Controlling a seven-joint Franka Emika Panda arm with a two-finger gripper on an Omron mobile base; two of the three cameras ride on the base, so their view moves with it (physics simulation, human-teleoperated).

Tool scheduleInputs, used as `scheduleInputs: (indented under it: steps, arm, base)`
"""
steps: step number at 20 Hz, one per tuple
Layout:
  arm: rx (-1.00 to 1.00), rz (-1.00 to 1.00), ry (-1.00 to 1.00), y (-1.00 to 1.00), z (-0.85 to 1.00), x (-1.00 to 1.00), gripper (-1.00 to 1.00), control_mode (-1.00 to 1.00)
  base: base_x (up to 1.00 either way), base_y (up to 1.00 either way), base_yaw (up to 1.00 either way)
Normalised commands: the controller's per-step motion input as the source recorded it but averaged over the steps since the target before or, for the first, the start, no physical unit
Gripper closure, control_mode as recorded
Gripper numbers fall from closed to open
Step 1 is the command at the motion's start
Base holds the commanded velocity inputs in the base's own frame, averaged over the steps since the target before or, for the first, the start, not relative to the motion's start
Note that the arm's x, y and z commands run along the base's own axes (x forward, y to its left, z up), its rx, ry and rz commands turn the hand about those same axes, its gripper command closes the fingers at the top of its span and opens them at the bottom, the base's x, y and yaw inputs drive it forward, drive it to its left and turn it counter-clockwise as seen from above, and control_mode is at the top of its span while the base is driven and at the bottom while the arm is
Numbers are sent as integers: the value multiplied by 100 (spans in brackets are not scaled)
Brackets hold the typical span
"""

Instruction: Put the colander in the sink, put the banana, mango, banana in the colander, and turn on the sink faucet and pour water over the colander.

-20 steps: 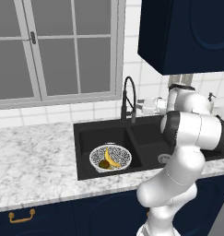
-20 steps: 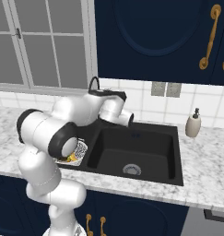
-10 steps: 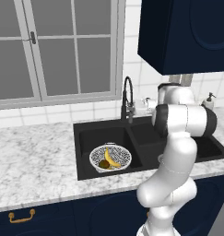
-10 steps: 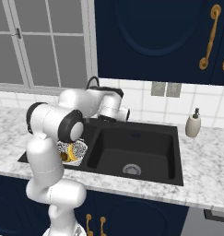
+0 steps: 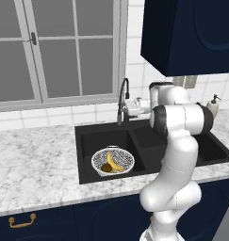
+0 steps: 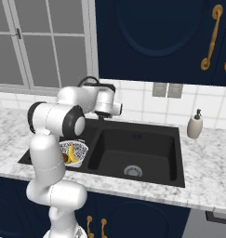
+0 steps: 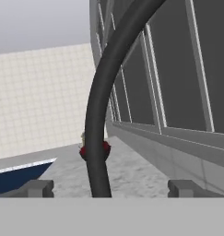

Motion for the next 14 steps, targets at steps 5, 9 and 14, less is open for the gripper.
scheduleInputs:
  steps: [5, 9, 14]
  arm:
    - [0, 0, -2, 62, -3, 2, -100, -100]
    - [0, -2, -5, 67, -2, 14, -100, -100]
    - [0, -6, -6, 30, 0, 3, -100, -100]
  base:
    - [0, 0, 0]
    - [0, 0, 0]
    - [0, 0, 0]
